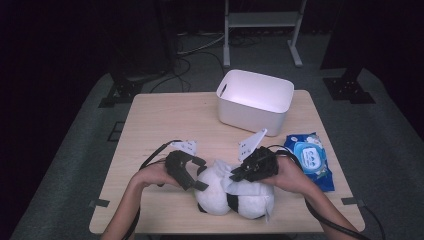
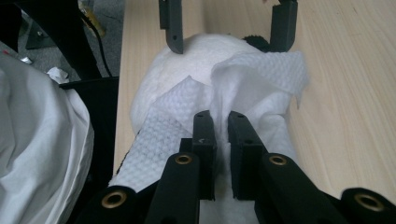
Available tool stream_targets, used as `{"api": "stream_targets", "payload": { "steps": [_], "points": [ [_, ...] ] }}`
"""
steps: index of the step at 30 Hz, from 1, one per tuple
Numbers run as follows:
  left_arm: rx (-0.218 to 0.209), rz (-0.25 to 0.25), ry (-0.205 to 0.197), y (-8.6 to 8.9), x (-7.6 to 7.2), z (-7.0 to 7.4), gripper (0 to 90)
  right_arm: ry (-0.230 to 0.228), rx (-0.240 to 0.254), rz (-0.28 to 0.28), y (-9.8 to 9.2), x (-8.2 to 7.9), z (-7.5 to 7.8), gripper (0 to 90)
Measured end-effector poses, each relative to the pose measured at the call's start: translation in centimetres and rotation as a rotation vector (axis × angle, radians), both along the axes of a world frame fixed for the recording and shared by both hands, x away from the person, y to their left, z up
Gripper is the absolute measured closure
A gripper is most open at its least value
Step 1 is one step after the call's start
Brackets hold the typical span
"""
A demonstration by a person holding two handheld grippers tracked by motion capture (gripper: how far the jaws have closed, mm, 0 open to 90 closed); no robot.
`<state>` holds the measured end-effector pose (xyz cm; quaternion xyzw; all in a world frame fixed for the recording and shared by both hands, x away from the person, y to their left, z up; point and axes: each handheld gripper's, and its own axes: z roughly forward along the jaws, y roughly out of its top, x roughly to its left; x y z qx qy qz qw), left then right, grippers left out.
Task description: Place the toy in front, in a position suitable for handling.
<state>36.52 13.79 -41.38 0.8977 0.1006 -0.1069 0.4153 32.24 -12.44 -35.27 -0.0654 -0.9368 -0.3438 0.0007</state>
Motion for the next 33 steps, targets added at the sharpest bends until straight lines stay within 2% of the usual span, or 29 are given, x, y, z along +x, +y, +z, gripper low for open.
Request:
{"api": "stream_targets", "payload": {
  "steps": [2,5,10,12,15,19,23,24,27,30,33],
  "points": [
    [0.000,-0.017,0.019,-0.2,0.2,-0.2,0.0,-0.004,-0.001,0.011,0.0,-0.3,0.0,81.8],
    [0.001,-0.048,0.068,-0.5,0.5,-0.7,0.0,-0.007,-0.003,0.022,0.2,-0.6,0.0,81.8],
    [-0.018,-0.096,0.143,-1.0,0.5,-1.5,0.0,-0.008,-0.001,0.032,0.2,-0.8,0.0,81.7],
    [-0.026,-0.108,0.132,-1.1,0.4,-1.5,4.0,-0.011,-0.004,0.029,0.3,-0.8,0.0,81.7],
    [-0.027,-0.087,0.116,-0.9,0.4,-1.3,16.0,-0.010,-0.002,0.020,0.2,-0.5,0.1,81.7],
    [-0.037,-0.065,0.049,-0.6,0.1,-0.9,28.6,-0.007,0.001,0.010,0.2,-0.2,0.2,81.8],
    [-0.044,-0.027,-0.041,-0.4,-0.2,-0.4,32.0,-0.014,0.004,-0.007,0.2,0.1,0.3,81.9],
    [-0.045,-0.015,-0.069,-0.4,-0.3,-0.1,32.2,-0.024,0.003,-0.010,0.2,0.2,0.4,81.9],
    [-0.026,0.017,-0.191,-0.3,-0.6,0.7,32.6,-0.037,0.011,-0.029,0.2,0.6,0.8,82.2],
    [0.009,0.046,-0.304,-0.3,-0.9,1.6,32.5,-0.052,0.014,-0.046,0.4,1.2,1.3,82.3],
    [0.031,0.067,-0.354,-0.1,-1.3,1.9,32.4,-0.075,0.030,-0.063,0.5,1.8,1.9,82.3]
  ]
}}
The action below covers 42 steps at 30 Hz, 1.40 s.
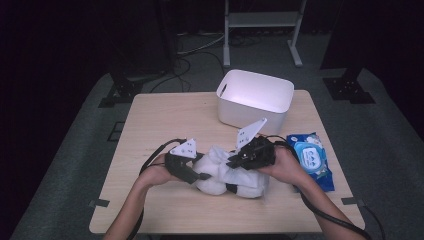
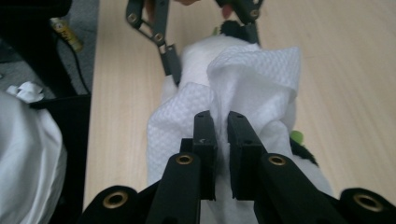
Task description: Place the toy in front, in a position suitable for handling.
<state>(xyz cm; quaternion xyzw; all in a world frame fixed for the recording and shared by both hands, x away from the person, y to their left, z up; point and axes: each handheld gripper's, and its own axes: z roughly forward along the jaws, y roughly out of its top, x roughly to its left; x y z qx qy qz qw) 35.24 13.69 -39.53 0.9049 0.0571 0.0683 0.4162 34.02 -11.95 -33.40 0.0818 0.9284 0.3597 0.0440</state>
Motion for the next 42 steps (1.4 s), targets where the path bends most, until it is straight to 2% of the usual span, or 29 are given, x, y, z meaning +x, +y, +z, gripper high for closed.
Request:
{"api": "stream_targets", "payload": {
  "steps": [3,5,8,18,21,25,27,30,33,36,42],
  "points": [
    [-0.005,0.014,-0.017,0.1,-0.5,-0.3,32.3,-0.021,0.003,-0.023,0.1,0.5,0.3,82.3],
    [-0.017,0.016,-0.029,0.3,-0.9,-0.6,32.0,-0.017,-0.007,-0.035,0.0,0.7,0.3,82.3],
    [-0.015,0.014,-0.025,0.3,-1.1,-0.6,30.8,-0.005,-0.024,-0.043,-0.5,0.9,0.0,82.5],
    [-0.035,0.024,0.003,0.8,-1.4,-1.0,28.8,-0.015,-0.046,-0.116,-4.2,0.2,1.0,82.5],
    [-0.053,0.019,0.019,0.8,-1.5,-1.0,26.6,0.004,-0.040,-0.131,-5.1,0.0,0.7,82.5],
    [-0.086,0.030,0.081,1.2,-1.3,-1.0,21.3,0.022,-0.028,-0.128,-5.5,-0.1,0.1,82.5],
    [-0.098,0.035,0.097,1.4,-1.2,-1.0,20.3,0.030,-0.026,-0.127,-5.6,-0.1,0.0,82.5],
    [-0.103,0.034,0.115,1.6,-1.1,-1.0,18.9,0.041,-0.030,-0.127,-5.6,-0.2,0.0,82.5],
    [-0.105,0.049,0.142,1.7,-0.9,-1.0,12.6,0.037,-0.040,-0.121,-5.6,-0.4,0.0,82.5],
    [-0.115,0.039,0.174,1.7,-0.7,-1.4,12.7,0.047,-0.041,-0.120,-5.8,-0.7,0.0,82.5],
    [-0.121,0.028,0.170,1.8,-0.8,-1.6,25.2,0.043,-0.035,-0.111,-5.5,-0.8,0.4,82.4]
  ]
}}
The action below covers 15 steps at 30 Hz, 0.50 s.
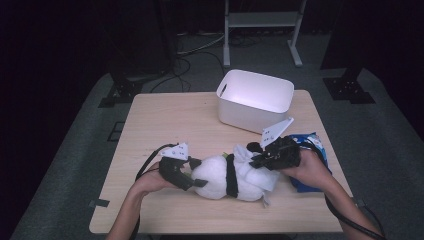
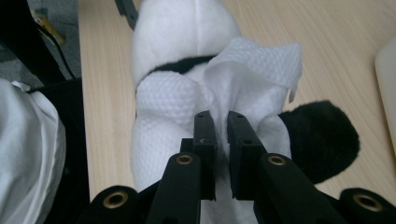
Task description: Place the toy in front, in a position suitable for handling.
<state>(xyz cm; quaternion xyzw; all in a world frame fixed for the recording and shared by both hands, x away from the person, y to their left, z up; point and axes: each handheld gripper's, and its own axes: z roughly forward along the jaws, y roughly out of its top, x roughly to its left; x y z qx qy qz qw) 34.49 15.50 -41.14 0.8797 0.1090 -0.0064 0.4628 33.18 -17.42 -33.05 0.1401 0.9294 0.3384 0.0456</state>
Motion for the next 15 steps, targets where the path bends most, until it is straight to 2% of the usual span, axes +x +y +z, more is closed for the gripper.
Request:
{"api": "stream_targets", "payload": {
  "steps": [5,12,15],
  "points": [
    [0.005,0.002,-0.012,-0.1,-0.1,0.1,26.4,-0.007,-0.015,0.022,1.5,0.5,0.3,82.5],
    [0.015,0.002,-0.024,-0.1,-0.4,0.3,26.5,-0.017,-0.045,0.073,4.6,1.4,0.3,82.5],
    [0.014,-0.003,-0.032,-0.2,-0.5,0.5,27.1,-0.017,-0.043,0.096,5.9,1.4,0.2,82.5]
  ]
}}
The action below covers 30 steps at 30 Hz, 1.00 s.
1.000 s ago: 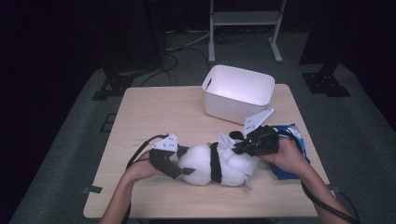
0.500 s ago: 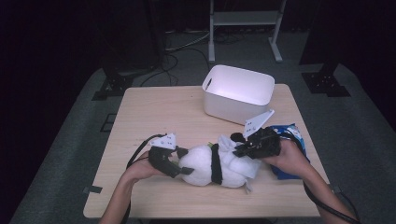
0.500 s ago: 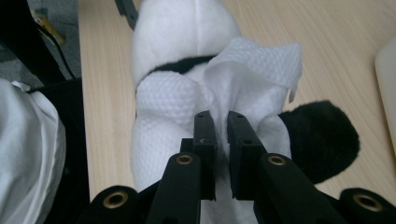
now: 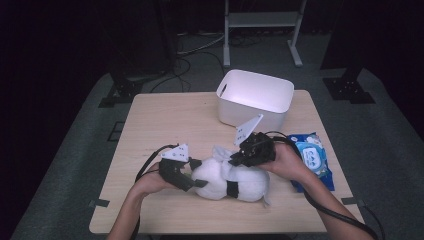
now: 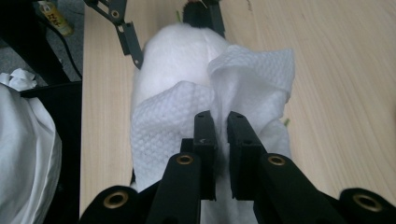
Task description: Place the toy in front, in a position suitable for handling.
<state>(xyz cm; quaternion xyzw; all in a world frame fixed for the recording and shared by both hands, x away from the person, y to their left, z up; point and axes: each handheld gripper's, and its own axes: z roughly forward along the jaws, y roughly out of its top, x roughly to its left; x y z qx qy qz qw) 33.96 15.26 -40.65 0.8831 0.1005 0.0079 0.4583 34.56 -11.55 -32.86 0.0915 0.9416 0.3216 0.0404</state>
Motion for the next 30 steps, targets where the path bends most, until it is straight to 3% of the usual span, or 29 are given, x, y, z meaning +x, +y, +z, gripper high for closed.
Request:
{"api": "stream_targets", "payload": {
  "steps": [14,20,24,30],
  "points": [
    [-0.001,-0.001,-0.016,-0.4,-0.3,0.4,27.2,-0.021,-0.002,0.118,6.0,-0.3,0.7,82.5],
    [0.002,-0.006,-0.026,-0.5,-0.5,0.7,27.2,-0.036,-0.042,0.156,8.3,-0.5,0.6,82.5],
    [-0.002,-0.008,-0.021,-0.4,-0.4,0.5,27.6,-0.035,-0.040,0.134,7.5,-0.2,0.6,82.5],
    [0.001,-0.014,-0.014,-0.3,-0.4,0.3,28.4,-0.017,-0.028,0.054,4.0,0.9,0.6,82.4]
  ]
}}
